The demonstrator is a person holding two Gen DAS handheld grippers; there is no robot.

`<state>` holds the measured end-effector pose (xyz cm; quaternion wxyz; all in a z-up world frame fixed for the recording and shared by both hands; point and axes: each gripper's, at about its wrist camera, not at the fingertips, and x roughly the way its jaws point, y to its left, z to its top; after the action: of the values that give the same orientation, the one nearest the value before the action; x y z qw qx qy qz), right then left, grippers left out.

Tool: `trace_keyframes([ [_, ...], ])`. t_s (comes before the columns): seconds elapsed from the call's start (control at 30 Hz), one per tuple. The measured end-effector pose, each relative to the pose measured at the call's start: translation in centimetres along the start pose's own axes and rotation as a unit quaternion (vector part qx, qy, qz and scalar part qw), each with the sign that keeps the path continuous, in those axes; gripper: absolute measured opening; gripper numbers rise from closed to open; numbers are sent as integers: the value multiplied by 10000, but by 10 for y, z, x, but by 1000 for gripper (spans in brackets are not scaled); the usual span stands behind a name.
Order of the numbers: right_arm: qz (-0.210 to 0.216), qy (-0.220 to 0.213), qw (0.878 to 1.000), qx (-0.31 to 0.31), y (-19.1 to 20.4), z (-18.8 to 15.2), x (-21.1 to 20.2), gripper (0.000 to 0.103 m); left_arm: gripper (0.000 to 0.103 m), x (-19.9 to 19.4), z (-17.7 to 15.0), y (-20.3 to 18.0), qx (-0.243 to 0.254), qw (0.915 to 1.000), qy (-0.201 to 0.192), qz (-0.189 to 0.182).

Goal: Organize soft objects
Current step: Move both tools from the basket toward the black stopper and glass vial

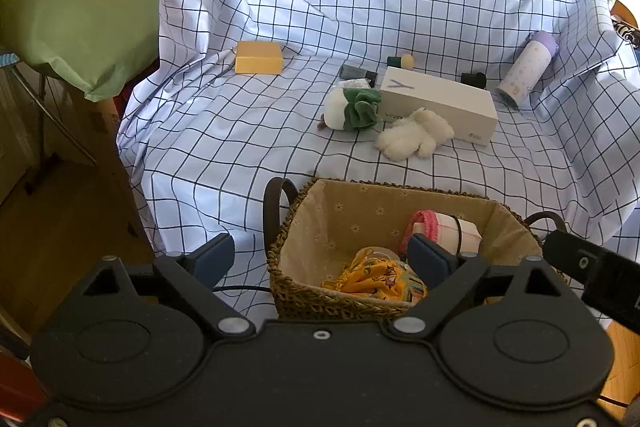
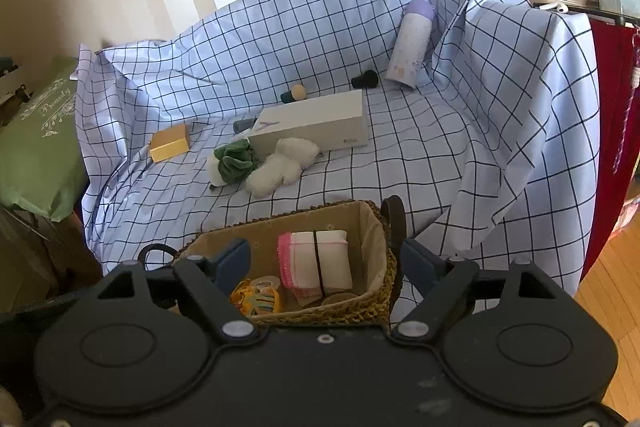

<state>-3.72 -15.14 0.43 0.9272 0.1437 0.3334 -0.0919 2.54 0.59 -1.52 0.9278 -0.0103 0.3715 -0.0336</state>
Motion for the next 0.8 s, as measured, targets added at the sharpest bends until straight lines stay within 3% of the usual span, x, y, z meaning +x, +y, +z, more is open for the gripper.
trace_keyframes([
  [0.17, -130, -49, 9999, -66, -6, 3, -1, 82, 90, 0, 0, -1, 11, 10000, 3, -1],
  [0.37, -656, -278, 9966, -415, -11, 4, -6, 85, 90, -1, 0, -1, 54, 10000, -7, -4],
  [0.8, -329, -208, 9974, -601, 1, -2, -2, 86, 90, -1, -1, -2, 138, 9999, -17, 9],
])
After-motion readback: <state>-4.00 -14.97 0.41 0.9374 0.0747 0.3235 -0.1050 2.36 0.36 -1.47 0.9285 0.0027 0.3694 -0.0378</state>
